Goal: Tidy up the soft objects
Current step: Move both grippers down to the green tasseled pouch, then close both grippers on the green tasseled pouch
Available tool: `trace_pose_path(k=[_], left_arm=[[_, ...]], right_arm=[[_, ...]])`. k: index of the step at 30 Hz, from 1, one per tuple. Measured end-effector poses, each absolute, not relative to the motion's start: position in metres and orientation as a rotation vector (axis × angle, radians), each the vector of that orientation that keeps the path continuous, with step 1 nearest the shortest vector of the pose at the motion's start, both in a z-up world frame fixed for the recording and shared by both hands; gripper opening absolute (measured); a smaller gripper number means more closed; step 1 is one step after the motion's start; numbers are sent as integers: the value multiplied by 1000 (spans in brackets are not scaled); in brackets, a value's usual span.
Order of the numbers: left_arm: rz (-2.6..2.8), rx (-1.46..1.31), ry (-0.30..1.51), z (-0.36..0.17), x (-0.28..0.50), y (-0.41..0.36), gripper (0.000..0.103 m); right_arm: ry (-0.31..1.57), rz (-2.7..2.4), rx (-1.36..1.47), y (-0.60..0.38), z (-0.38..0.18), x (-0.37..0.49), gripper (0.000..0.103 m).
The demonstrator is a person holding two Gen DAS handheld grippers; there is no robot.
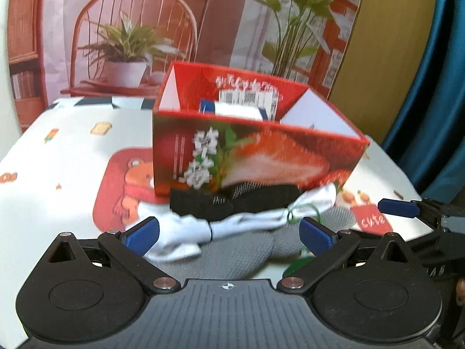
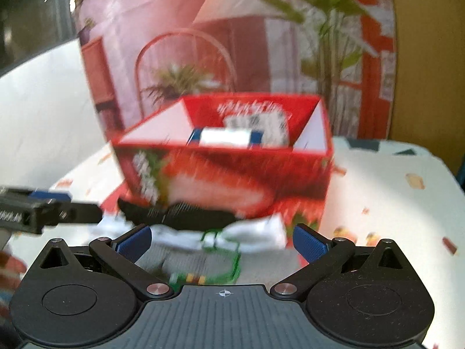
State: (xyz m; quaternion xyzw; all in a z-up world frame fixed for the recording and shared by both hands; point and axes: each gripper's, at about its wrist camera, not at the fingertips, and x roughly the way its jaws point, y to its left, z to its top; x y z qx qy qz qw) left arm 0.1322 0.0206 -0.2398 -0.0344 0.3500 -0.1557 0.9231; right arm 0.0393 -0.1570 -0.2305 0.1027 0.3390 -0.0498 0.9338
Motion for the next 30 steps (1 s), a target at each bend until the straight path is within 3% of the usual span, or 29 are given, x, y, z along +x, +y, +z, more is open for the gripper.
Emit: trace_pose_path(k=[17, 23, 27, 30], left_arm=[[-271, -24, 846, -275, 134, 14, 103], [-252, 11, 862, -279, 133, 11, 102], [-284, -3, 861, -279, 132, 10, 97], [-326, -20, 851, -278, 131, 8, 84]], right_arm=[[823, -20, 218, -138, -274, 26, 101], [824, 29, 168, -128, -277, 26, 92], [824, 43, 173, -128, -278, 26, 82], [821, 51, 187, -130, -279, 26, 75]])
